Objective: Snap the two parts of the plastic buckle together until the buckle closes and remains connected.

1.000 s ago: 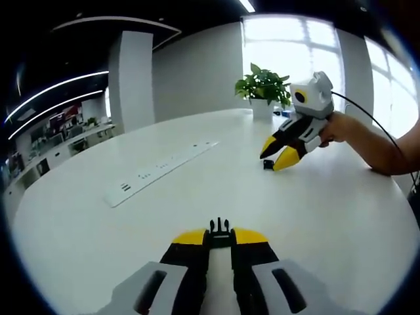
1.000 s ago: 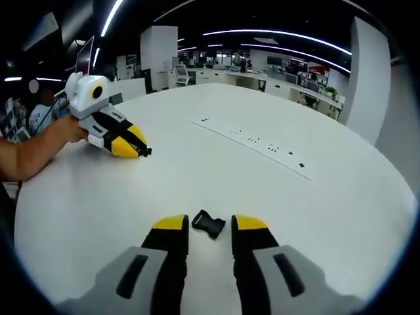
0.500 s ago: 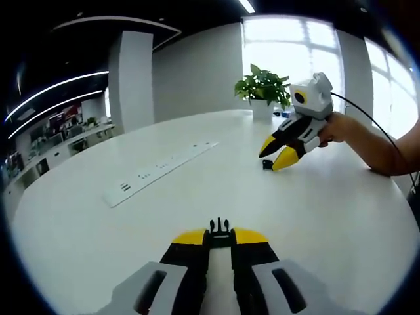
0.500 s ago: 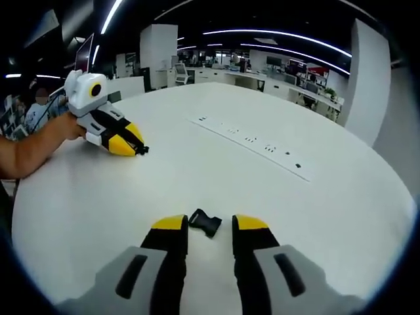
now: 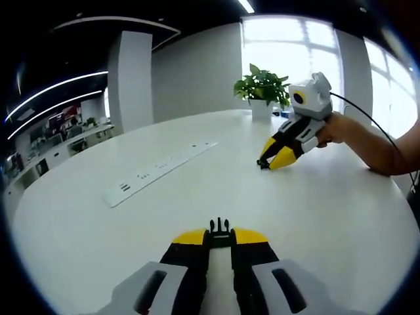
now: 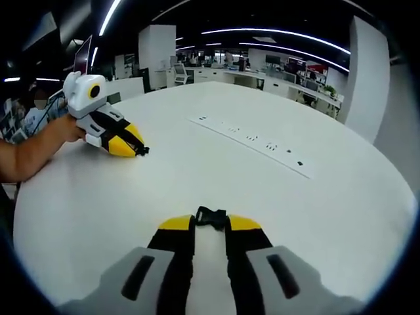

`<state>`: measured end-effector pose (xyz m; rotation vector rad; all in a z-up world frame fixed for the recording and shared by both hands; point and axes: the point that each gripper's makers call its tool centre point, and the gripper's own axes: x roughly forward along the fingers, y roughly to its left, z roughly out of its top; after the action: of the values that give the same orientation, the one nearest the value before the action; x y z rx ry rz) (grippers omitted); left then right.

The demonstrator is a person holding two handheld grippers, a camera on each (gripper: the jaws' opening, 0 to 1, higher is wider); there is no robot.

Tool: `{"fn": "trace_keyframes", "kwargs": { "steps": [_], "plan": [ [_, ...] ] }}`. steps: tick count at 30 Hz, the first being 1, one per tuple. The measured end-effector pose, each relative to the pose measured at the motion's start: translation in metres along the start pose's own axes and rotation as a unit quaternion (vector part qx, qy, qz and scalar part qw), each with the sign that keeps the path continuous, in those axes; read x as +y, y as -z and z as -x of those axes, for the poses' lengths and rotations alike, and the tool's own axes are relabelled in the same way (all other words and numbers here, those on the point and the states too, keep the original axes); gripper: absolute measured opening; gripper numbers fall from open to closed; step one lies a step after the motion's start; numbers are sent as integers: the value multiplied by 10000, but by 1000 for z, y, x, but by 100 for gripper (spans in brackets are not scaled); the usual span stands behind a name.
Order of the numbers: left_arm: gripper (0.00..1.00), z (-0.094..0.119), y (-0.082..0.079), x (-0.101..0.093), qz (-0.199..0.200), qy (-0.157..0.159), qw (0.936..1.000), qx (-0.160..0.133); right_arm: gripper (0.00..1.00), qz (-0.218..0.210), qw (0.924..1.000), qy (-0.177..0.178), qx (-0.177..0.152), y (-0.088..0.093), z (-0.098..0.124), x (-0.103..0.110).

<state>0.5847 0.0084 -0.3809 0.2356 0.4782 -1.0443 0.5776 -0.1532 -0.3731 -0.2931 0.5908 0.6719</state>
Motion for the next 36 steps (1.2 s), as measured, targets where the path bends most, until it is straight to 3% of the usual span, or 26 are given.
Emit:
{"fn": "trace_keyframes", "kwargs": {
  "steps": [20, 30, 36],
  "plan": [
    [11, 1, 0, -2, -16, 4, 10000, 2, 17, -4, 10000, 22, -21, -1, 0, -1],
    [11, 1, 0, -2, -17, 14, 10000, 3, 17, 53, 9999, -138, -34, -2, -1, 7],
    [11, 1, 0, -3, -13, 18, 10000, 1, 16, 84, 9997, -100, -226, -11, 4, 4]
  ]
}}
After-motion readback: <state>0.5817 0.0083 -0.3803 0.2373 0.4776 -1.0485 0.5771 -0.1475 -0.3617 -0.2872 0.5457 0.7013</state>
